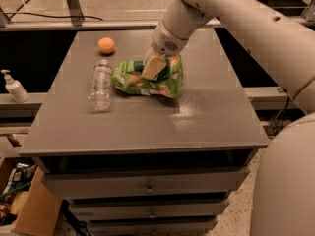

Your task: Move green rice chip bag near water bottle

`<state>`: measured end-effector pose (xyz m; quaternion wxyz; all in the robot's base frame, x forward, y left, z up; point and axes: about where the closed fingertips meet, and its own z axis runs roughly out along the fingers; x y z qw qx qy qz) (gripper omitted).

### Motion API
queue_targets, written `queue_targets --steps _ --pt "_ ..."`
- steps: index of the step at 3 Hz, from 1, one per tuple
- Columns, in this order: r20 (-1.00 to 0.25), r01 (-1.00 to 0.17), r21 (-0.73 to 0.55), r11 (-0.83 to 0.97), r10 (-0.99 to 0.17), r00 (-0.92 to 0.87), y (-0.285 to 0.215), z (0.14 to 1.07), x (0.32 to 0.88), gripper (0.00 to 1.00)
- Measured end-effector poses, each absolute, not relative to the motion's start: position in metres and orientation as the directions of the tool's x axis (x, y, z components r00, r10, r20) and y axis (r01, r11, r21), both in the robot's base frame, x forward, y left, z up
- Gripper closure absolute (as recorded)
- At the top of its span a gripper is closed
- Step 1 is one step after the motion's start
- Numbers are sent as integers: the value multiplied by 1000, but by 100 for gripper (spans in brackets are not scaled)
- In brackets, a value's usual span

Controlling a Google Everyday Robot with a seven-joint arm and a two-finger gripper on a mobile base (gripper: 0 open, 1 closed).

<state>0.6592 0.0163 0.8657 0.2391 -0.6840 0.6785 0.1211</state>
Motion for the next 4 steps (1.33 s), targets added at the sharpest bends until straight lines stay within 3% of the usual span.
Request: queue_targets --steps 3,4 --pt "-476 -988 -148 37 -879 38 12 860 659 15" --pt "-470 -989 -143 38 -882 34 9 858 659 0"
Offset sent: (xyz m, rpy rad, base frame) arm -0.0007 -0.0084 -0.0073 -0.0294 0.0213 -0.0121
